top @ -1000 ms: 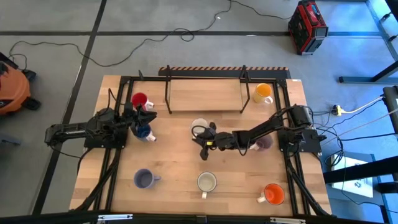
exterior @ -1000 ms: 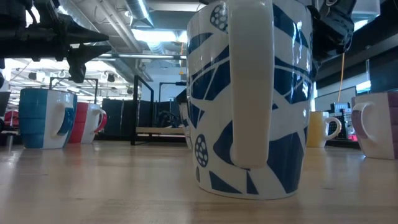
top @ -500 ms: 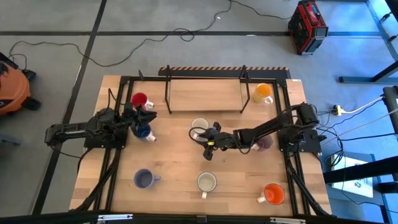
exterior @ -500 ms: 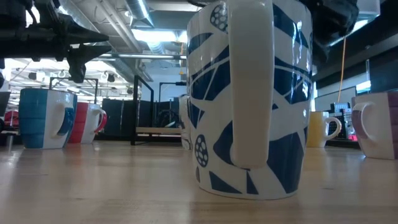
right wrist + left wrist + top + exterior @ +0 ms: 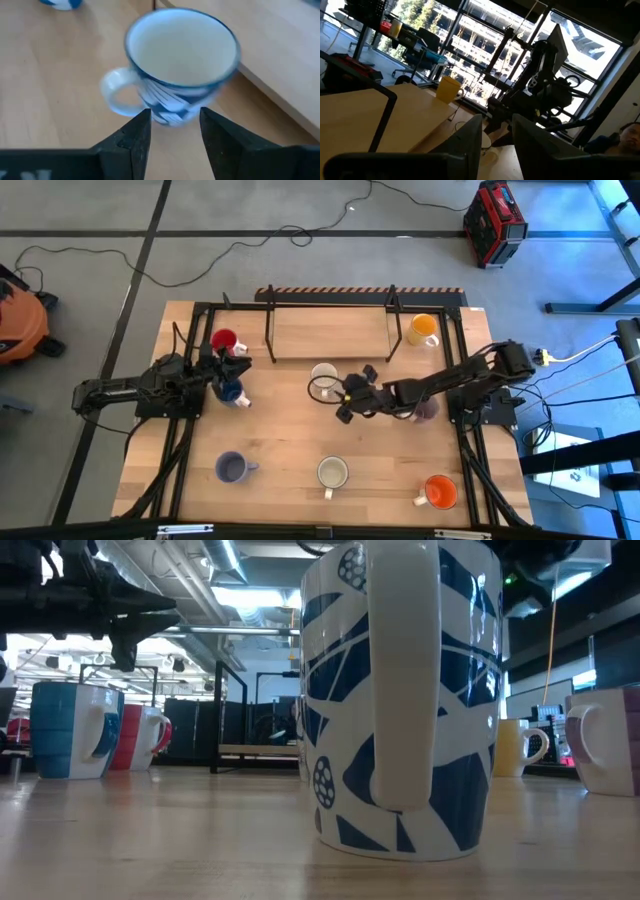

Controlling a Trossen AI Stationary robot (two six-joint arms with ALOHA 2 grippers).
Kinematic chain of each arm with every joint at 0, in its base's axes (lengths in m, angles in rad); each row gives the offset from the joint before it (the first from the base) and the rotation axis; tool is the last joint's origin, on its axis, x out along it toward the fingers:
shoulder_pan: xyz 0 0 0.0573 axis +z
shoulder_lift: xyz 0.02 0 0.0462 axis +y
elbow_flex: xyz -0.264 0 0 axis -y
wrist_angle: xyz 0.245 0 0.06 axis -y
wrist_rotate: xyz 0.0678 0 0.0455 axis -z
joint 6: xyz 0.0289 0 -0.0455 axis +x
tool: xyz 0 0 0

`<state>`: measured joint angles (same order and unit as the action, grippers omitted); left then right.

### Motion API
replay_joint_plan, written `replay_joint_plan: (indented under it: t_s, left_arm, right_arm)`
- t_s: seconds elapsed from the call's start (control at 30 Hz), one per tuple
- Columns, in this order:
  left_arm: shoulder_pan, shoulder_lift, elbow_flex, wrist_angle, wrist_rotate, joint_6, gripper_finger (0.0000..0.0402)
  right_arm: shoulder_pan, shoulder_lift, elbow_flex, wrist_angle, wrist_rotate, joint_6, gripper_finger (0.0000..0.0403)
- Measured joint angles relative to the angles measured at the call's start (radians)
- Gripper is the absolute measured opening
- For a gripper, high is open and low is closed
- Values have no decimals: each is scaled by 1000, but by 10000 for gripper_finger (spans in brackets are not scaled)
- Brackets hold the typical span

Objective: Place coffee mugs
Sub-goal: Put the top blue patterned mug on the shelf

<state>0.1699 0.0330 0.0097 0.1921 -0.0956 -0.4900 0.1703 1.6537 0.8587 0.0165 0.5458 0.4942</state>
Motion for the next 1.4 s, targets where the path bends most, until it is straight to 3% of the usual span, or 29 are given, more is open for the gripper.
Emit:
replay_joint_plan:
  t_s: [0.2, 0.37, 0.47, 0.57, 0.77, 1.0, 1.13, 1.4]
  left_arm:
    - [0, 0, 0, 0, 0, 3, 102]
    - [0, 0, -1, 20, 10, -23, 102]
    - [0, 1, 1, 116, 83, -63, 102]
    - [0, 10, 0, 112, 145, -6, 102]
    - [-1, 37, 8, 105, 148, 3, 102]
    - [-1, 103, 22, 107, 148, 52, 102]
    - [-1, 128, 23, 104, 164, 54, 102]
    - [0, 141, 23, 93, 127, -27, 102]
  right_arm:
    - [72, -79, -1, -78, -66, 181, 159]
    - [128, -50, 2, 117, -35, 180, 159]
    - [124, -15, -1, 161, -26, 217, 163]
    - [122, 6, 0, 166, -25, 236, 183]
    - [118, 20, 6, 164, -7, 230, 235]
    - [117, 104, 19, 185, 62, 240, 243]
    - [118, 159, 58, 226, 160, 240, 243]
    - [117, 257, 148, 184, 297, 260, 243]
